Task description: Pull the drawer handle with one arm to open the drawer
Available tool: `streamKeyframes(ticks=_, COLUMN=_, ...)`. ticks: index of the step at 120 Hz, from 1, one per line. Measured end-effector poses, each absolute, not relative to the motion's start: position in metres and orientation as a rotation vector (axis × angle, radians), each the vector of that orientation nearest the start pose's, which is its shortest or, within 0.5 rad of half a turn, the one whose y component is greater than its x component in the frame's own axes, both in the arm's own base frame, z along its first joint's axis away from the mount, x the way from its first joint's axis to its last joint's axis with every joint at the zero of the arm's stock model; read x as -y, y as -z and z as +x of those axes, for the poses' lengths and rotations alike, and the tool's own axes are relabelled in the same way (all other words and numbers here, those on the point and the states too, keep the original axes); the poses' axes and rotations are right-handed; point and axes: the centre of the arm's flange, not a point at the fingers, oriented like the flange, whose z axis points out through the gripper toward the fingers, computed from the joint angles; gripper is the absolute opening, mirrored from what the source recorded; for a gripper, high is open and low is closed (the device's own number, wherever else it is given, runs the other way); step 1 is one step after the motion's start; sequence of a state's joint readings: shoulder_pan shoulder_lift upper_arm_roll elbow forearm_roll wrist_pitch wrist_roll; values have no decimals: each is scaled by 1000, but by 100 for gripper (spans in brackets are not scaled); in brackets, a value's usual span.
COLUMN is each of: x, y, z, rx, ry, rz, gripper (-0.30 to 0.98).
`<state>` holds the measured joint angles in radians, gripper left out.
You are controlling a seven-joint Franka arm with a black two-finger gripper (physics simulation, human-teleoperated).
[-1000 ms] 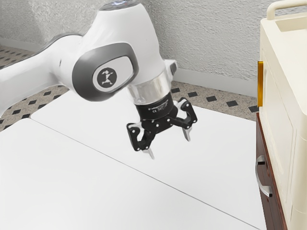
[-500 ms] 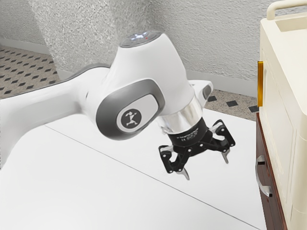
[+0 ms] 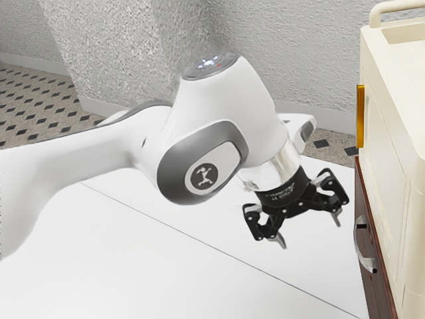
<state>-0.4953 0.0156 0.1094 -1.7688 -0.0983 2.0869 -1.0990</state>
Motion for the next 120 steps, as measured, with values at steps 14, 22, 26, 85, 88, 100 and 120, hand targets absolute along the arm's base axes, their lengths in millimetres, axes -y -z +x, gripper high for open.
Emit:
streamKeyframes(ticks=14, x=238, y=-571, z=550, rx=1202, ry=297, rz=-3198, gripper=69)
streamKeyframes(ticks=22, x=244, y=-572, z=548, rx=1175, ry=308, rz=-3215, gripper=69)
streamKeyframes(ticks=26, x=247, y=-572, z=547, rx=1161, ry=313, rz=-3224, gripper=69)
streamKeyframes(ticks=85, x=268, y=-572, z=540, rx=1048, ry=345, rz=-3292, gripper=69)
streamKeyframes(ticks=88, x=267, y=-572, z=540, rx=1049, ry=345, rz=-3292, gripper=69)
streamKeyframes(ticks=100, x=263, y=-572, z=542, rx=1055, ry=346, rz=-3292, gripper=69)
streamKeyframes(ticks=120, x=257, y=-567, z=544, rx=1063, ry=336, rz=-3286, gripper=61)
